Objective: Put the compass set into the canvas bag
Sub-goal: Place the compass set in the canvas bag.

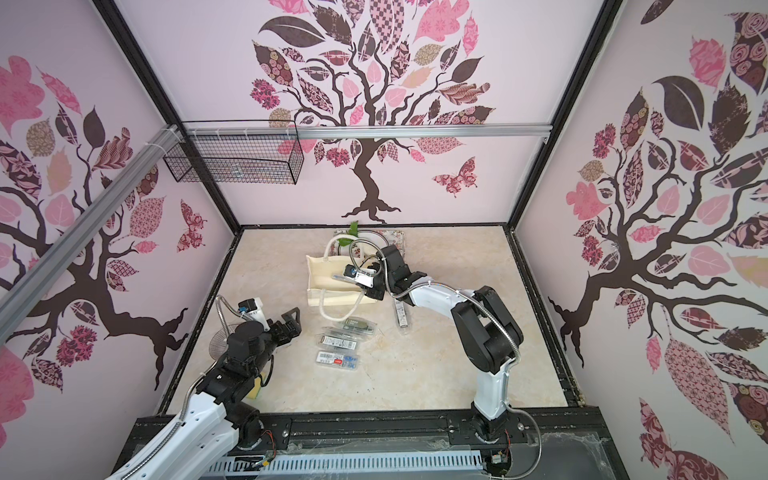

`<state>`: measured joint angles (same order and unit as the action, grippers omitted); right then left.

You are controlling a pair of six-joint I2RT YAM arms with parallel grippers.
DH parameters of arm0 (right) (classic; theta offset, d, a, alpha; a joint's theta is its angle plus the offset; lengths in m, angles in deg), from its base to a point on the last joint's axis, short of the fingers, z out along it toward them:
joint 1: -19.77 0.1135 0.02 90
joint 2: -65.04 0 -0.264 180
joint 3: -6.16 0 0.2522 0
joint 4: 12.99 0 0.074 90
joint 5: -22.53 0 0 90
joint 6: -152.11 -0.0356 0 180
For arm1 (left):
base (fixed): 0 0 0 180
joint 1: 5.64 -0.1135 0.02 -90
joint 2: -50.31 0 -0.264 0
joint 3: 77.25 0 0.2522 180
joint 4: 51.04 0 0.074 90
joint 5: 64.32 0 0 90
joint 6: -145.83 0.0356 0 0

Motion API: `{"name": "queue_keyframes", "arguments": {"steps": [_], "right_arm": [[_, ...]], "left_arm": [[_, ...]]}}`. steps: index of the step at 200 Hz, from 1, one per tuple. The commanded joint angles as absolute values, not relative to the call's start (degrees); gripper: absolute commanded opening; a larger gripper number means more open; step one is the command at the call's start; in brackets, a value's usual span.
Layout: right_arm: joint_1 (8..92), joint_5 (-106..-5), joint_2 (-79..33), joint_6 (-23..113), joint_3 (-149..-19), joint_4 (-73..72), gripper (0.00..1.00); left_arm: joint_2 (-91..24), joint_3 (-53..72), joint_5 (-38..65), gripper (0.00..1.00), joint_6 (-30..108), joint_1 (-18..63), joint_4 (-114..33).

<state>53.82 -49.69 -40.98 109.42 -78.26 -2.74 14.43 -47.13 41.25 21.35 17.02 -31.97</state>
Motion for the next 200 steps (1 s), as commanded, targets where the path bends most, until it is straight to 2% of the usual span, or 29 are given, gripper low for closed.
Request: {"name": "queue_keyframes", "arguments": {"steps": [1,60,113,200], "right_arm": [[53.5,-54.4,-36.9,114.4,-79.3,6.2,0.06],[53.6,-51.4,-37.1,117.0,-85.8,9.9,0.07],[54.3,-46.3,-43.4,121.1,-91.0,9.6,0.07],[54.7,-47.1,-52.6,122.9,-96.2,14.3,0.11]], "left_arm": [[13.4,-48.1,41.5,0.97,21.6,17.2,-35.6],[9.8,-48.0,41.1,0.97,21.8,17.2,-38.1],[9.4,-48.3,40.8,0.97,21.6,17.2,-38.4],[9.6,-48.8,41.2,0.97,21.6,17.2,-38.4]]}}
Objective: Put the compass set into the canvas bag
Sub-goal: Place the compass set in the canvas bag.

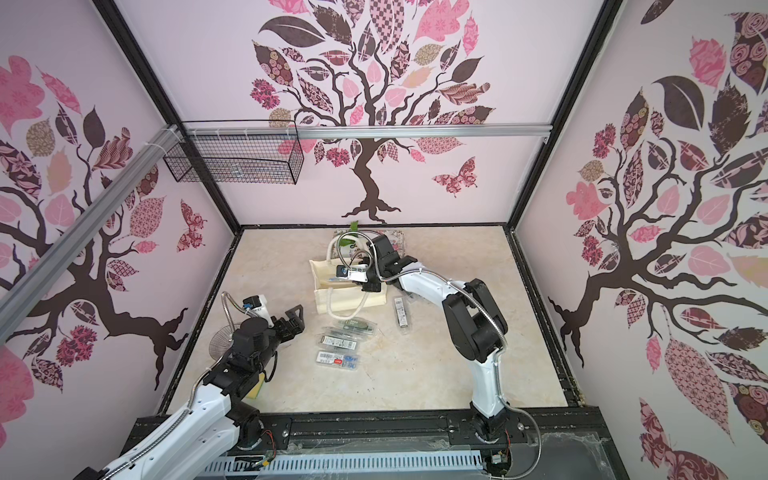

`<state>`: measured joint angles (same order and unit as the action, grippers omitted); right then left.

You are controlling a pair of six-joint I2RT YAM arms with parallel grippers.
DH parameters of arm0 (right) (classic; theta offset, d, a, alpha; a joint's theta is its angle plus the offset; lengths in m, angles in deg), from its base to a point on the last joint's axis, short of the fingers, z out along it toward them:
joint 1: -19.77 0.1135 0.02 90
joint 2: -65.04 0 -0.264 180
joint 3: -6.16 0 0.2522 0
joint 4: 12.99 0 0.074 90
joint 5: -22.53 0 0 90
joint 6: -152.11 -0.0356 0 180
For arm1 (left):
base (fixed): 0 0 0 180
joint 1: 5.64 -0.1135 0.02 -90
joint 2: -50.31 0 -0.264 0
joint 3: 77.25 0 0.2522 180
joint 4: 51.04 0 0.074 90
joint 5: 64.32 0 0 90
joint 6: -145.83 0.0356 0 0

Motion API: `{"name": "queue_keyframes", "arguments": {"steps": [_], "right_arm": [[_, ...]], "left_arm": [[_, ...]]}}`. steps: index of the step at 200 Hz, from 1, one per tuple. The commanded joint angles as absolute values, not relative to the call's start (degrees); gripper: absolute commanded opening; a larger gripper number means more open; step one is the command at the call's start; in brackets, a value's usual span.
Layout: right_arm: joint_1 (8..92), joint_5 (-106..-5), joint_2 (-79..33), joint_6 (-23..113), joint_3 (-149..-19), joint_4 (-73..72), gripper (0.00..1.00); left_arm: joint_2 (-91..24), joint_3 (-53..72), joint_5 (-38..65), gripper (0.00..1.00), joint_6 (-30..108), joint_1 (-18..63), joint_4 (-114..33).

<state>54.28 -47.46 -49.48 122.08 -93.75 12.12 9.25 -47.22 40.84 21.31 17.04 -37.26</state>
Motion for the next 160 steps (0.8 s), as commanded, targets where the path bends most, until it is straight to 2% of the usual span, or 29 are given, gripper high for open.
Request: {"name": "queue_keyframes", "arguments": {"steps": [1,40,102,139,160], "right_arm": [[54.7,-47.2,-52.6,122.9,-96.3,14.3,0.11],[54.7,-47.6,-54.9,122.1,-97.6,14.7,0.16],[54.6,-48.4,-54.0,121.1,-95.6,11.4,0.41],[54.6,-48.3,-52.4,118.5,-95.0,7.5,0.47],[54.6,-49.0,-49.4,114.7,-93.0,0.9,0.57]], "left_arm": [[9.5,-48.8,41.2,0.97,21.6,17.2,-38.4],[9.3,-48.8,41.2,0.97,21.4,17.2,-38.4],[8.9,-48.6,41.1,0.97,21.3,17.2,-38.5],[9.0,-47.9,40.7,0.97,21.6,17.2,-38.4],[9.2,-47.4,40.8,0.97,21.8,17.1,-38.1]]}}
